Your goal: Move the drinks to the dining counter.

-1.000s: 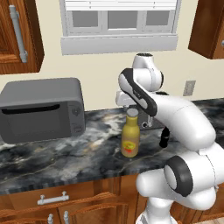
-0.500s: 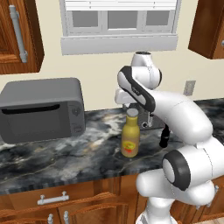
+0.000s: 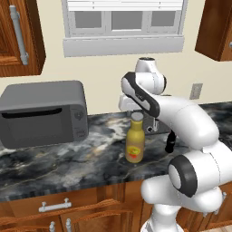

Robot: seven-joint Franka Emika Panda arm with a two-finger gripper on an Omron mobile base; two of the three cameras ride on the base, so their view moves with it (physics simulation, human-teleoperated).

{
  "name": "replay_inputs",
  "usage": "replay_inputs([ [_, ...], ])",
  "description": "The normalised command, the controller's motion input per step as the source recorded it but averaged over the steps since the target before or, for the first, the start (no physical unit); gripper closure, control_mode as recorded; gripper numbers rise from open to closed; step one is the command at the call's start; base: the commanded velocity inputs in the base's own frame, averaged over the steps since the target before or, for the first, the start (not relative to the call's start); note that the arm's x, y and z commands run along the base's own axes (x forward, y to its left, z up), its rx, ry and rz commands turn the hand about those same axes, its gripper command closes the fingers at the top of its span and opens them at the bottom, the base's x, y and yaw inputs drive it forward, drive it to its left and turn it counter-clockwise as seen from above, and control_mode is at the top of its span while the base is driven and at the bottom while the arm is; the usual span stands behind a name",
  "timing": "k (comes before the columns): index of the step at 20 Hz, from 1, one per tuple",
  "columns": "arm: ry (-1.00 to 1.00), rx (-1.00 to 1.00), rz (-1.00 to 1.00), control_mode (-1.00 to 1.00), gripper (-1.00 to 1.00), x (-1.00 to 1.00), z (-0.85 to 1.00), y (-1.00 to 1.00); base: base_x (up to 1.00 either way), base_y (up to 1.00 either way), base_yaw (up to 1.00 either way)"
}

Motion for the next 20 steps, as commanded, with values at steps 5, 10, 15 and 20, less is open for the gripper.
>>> replay_inputs([
  [5,0.01,0.00,0.00,-1.00,-1.00,-0.01,-0.16,0.00,0.00,0.00,0.00],
  [10,0.04,0.00,0.00,-1.00,-1.00,0.00,-0.04,0.00,0.00,0.00,0.00],
  [15,0.04,0.00,0.00,-1.00,-1.00,0.00,-0.06,0.00,0.00,0.00,0.00],
  [20,0.02,0.00,0.00,-1.00,-1.00,-0.01,-0.12,0.00,0.00,0.00,0.00],
])
